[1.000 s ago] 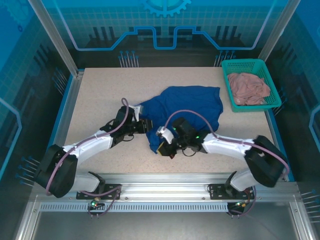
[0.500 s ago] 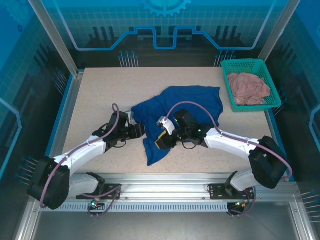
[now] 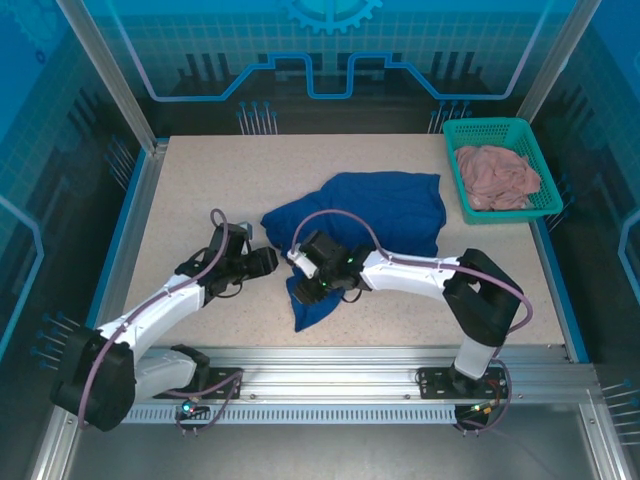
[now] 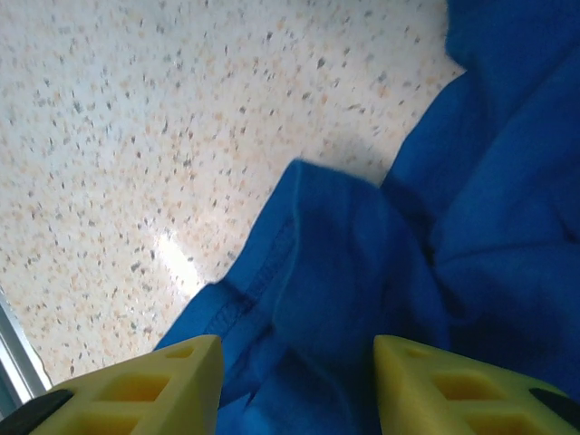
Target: Fold the inside-out t-shirt
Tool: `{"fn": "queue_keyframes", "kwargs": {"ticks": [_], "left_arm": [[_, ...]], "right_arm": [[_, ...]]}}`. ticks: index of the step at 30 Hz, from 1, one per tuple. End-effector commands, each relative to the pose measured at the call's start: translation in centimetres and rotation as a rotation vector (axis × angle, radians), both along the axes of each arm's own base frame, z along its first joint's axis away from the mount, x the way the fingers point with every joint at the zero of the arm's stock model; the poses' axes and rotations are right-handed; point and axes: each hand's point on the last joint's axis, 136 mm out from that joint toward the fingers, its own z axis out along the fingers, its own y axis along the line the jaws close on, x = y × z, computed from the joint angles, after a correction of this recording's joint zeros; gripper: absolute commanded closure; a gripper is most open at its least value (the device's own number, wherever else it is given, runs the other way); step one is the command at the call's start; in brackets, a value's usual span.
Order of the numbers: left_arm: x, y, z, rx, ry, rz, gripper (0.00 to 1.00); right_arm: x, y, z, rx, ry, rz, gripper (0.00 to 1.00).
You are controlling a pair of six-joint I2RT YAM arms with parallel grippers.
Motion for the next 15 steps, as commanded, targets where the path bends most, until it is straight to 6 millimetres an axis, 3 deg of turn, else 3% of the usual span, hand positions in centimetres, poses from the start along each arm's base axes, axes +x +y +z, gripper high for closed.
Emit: {"fn": "queue_keyframes", "kwargs": {"ticks": [1, 6, 10, 15], "left_arm": [[-0.6, 1.0, -0.7, 0.029, 0.019, 0.019, 0.35], [-0.5, 0.9, -0.8, 0.023, 0.019, 0.018, 0.35], [-0.5, 0.9, -0.7, 0.022, 0.018, 0.017, 0.35], [-0.5, 0.9, -0.8, 0.023, 0.02, 0.014, 0.35]], "right_arm": [[-1.2, -1.9, 0.2, -0.101, -0.073, -0.025, 0.53], [-2.9, -2.4, -0.5, -0.153, -0.088, 0.014, 0.55], [-3.0, -2.2, -1.1, -0.187, -0.099, 0.031, 0.55], [-3.1, -2.1, -0.5, -0.193, -0.14, 0.049, 0.55]]}}
